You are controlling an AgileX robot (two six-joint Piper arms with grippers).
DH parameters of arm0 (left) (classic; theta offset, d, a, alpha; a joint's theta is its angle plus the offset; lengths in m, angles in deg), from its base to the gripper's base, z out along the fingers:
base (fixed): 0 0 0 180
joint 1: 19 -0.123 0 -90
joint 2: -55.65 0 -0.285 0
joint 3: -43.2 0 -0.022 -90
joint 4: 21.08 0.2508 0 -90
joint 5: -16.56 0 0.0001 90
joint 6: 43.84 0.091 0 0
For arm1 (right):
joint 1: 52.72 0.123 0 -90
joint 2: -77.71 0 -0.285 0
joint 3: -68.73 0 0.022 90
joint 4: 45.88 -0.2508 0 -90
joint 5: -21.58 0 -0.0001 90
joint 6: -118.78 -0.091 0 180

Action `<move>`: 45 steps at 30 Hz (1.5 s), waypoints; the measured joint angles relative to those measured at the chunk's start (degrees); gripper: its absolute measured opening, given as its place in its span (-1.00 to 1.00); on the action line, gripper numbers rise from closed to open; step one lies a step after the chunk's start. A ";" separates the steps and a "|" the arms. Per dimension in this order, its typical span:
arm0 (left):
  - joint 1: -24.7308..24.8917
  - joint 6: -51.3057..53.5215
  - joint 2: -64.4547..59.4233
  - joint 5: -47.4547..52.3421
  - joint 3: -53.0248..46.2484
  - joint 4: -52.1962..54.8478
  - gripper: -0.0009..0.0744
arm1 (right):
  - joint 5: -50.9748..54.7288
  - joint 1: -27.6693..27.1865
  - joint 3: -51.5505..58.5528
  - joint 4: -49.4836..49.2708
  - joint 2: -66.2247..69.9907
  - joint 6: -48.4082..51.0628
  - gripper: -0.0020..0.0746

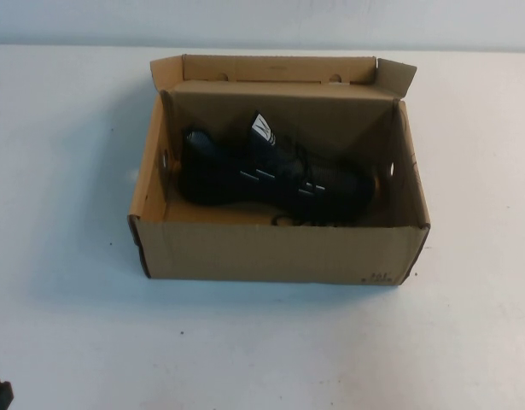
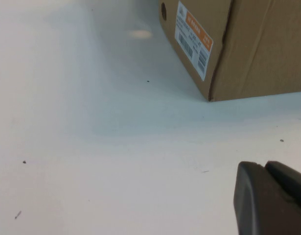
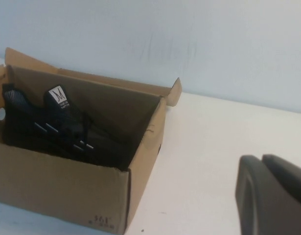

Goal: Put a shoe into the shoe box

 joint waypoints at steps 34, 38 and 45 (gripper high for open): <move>0.00 0.00 0.00 0.00 0.00 0.10 -0.98 | -10.90 -0.04 28.21 24.40 -10.86 -30.64 -0.99; 0.00 0.00 0.00 0.00 0.00 0.10 -0.98 | -10.76 -0.04 28.21 21.76 -10.86 -26.71 -0.99; 0.00 0.00 0.00 0.00 0.00 0.10 -0.98 | -10.97 -0.04 28.21 19.54 -10.86 -26.07 -0.99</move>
